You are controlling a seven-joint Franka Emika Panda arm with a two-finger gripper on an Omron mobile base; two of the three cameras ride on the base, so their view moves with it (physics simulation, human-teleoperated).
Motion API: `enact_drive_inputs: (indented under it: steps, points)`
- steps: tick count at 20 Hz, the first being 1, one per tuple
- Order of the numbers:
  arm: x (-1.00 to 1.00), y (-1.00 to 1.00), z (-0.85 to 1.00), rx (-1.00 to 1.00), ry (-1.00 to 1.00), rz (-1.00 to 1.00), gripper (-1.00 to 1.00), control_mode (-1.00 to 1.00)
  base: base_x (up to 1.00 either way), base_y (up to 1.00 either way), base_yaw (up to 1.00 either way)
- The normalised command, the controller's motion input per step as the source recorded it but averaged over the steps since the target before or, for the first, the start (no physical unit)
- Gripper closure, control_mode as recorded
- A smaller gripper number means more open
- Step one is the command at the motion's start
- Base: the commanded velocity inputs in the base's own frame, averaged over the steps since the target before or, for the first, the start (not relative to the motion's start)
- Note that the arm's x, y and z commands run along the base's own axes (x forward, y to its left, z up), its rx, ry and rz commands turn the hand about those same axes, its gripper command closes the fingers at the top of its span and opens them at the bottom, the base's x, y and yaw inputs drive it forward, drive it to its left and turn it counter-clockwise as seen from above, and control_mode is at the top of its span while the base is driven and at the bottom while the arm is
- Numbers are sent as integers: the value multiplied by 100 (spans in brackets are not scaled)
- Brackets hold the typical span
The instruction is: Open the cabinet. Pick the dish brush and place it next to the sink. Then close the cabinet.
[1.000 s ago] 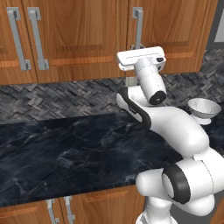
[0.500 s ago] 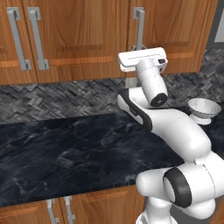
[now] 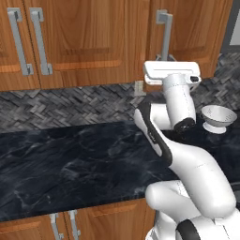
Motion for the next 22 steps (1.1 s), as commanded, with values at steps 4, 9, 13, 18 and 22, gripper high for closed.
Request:
enact_drive_inputs:
  steps: [4, 9, 13, 18, 22]
  points:
    - [-91, -85, 23, 16, 0, -10, 100, -100, 0, 0, 0]
    - [-94, -98, 17, 18, 0, -9, 100, -100, 0, 0, 0]
    - [-81, -98, 14, 17, 0, -8, 100, -100, 0, 0, 0]
    - [-9, -17, 0, 1, 1, 0, -100, -100, 0, 0, 0]
    - [-35, 3, -26, -2, 6, 0, -100, -100, 0, 0, 0]
